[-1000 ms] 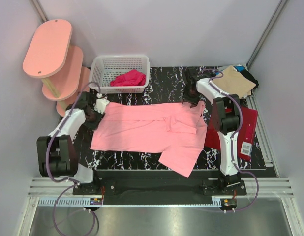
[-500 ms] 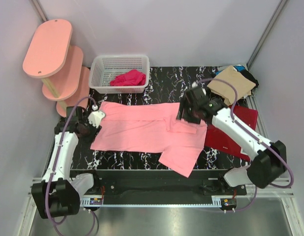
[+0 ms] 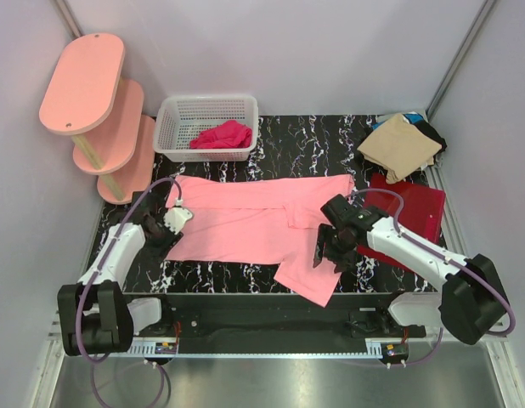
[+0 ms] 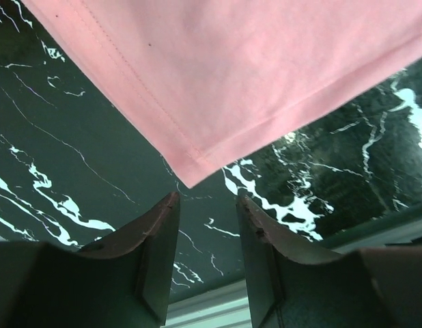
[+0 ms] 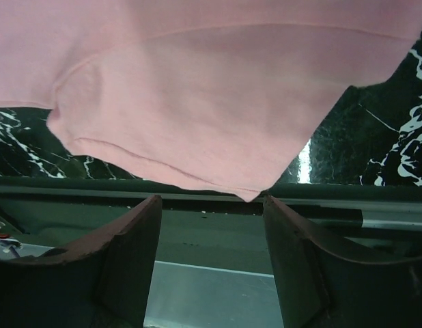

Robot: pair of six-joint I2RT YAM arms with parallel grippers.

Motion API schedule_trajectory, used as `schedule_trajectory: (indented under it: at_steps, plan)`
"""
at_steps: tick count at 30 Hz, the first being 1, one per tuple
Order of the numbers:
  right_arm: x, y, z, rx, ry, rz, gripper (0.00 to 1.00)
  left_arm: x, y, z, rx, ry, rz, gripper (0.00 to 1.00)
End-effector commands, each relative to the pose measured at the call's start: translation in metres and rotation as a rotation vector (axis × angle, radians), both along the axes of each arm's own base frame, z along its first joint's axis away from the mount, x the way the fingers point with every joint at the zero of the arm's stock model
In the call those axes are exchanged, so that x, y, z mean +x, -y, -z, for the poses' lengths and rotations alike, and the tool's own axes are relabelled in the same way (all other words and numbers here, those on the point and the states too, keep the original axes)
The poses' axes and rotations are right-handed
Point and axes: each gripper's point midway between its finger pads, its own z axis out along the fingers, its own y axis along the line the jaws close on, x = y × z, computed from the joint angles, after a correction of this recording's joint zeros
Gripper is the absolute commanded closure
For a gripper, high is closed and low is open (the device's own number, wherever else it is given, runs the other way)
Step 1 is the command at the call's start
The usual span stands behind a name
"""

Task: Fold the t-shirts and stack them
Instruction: Grap the side of the flattened tshirt closest away from the robot with both arms

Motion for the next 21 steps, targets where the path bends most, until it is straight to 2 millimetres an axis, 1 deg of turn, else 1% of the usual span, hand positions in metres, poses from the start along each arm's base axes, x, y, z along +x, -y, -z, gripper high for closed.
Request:
schedule_trajectory:
  at_steps: [1,2,5,6,9,14,15,21]
  plan:
    - [-0.023,0.002,0.001,0.011,-0.071,0.004,0.31,0.019,-0.009,0.004,0.049,0.06,0.008,0.57]
    - [-0.027,0.002,-0.001,0.015,-0.073,-0.002,0.31,0.023,-0.01,0.006,0.058,0.07,0.005,0.57]
    - [-0.048,0.008,0.002,0.011,-0.119,-0.014,0.3,0.026,-0.012,0.013,0.064,0.058,-0.005,0.57]
    - [-0.057,0.01,0.006,0.008,-0.141,-0.018,0.3,0.026,-0.012,0.016,0.063,0.052,-0.008,0.57]
    - [-0.07,0.014,0.013,0.012,-0.177,-0.007,0.3,0.031,-0.013,0.02,0.068,0.062,-0.013,0.57]
    - [-0.081,0.015,0.022,0.015,-0.206,-0.002,0.3,0.036,-0.017,0.023,0.08,0.069,-0.018,0.57]
    - [-0.085,0.016,0.027,0.013,-0.221,-0.004,0.3,0.038,-0.016,0.024,0.078,0.069,-0.019,0.57]
    - [-0.084,0.009,0.048,-0.006,-0.26,-0.038,0.3,0.043,-0.016,0.026,0.071,0.07,-0.031,0.58]
